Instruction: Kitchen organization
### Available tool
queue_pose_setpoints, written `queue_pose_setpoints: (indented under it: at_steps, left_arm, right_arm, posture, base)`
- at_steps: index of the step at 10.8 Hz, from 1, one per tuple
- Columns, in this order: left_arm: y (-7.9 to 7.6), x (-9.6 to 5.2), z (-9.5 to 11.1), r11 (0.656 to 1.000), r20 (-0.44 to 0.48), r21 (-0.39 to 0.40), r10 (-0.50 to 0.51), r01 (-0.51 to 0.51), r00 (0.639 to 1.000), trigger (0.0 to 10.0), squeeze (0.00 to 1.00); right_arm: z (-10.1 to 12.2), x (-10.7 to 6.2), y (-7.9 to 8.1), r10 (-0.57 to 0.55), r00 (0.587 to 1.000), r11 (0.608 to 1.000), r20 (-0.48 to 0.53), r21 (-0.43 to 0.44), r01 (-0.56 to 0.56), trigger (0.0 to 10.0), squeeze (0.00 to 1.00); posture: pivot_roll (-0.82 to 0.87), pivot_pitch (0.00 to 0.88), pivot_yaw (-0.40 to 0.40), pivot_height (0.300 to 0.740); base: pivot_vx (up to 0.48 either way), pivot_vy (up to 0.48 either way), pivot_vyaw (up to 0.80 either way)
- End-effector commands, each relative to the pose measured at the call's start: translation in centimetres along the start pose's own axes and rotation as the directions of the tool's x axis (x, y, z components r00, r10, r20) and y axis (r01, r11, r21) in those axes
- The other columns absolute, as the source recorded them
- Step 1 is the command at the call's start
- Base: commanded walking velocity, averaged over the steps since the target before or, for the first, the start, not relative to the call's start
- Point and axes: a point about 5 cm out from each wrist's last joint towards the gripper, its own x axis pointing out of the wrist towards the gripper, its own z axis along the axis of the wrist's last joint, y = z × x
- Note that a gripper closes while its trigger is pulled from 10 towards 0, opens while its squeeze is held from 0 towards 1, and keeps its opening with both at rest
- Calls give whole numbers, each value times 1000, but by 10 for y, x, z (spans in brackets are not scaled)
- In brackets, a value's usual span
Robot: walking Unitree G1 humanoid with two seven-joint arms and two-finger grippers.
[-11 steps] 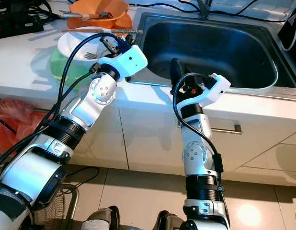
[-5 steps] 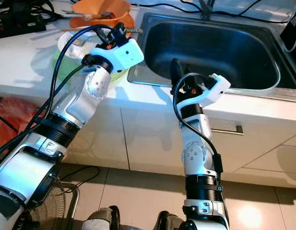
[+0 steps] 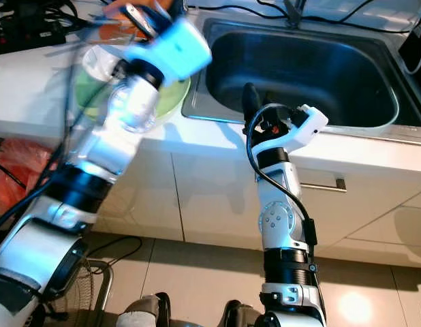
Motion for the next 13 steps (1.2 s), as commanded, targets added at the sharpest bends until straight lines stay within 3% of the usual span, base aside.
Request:
queue_pose_setpoints:
  at_steps: [1,2,4,5,6,7,9,11,13]
  left_arm:
    - [15,3,25,985,105,-167,67,-49,992,10000,0]
    - [20,2,35,921,133,-383,124,-65,983,10000,0]
    - [31,0,51,839,198,-543,176,-42,964,10000,0]
    - [32,-1,54,720,198,-694,184,5,963,10000,0]
    - [34,-3,50,501,167,-865,218,36,962,10000,0]
    - [38,-4,40,287,118,-957,249,43,961,10000,0]
    - [32,-10,18,58,69,-997,227,57,972,10000,0]
    - [29,-18,5,-152,48,-985,241,87,969,10000,0]
    - [18,-26,-3,-274,25,-958,225,88,974,10000,0]
  right_arm:
    - [1,1,0,1,1000,1000,5,12,-1,10000,0]
    - [0,2,0,3,1000,1000,4,11,-3,10000,0]
    - [1,2,0,2,1000,1000,8,10,-2,10000,0]
    - [2,2,-1,1,1000,1000,9,9,-2,10000,0]
    - [1,2,0,3,1000,1000,10,10,-3,10000,0]
    - [2,2,0,3,1000,1000,10,11,-3,10000,0]
    - [2,2,0,2,1000,1000,11,12,-2,10000,0]
    - [2,2,0,2,1000,1000,14,20,-3,10000,0]
    - [2,3,1,6,1000,1000,14,27,-7,10000,0]
  posture:
    - [130,147,-44,740]
    - [127,146,-44,740]
    - [124,143,-44,740]
    - [123,141,-45,740]
    - [122,142,-45,740]
    - [121,143,-46,740]
    - [120,145,-46,740]
    - [119,145,-46,740]
    - [116,147,-46,740]
  base:
    - [0,0,0]
    - [0,0,0]
    - [0,0,0]
    - [0,0,0]
    - [0,0,0]
    - [0,0,0]
    - [0,0,0]
    - [0,0,0]
    - [0,0,0]
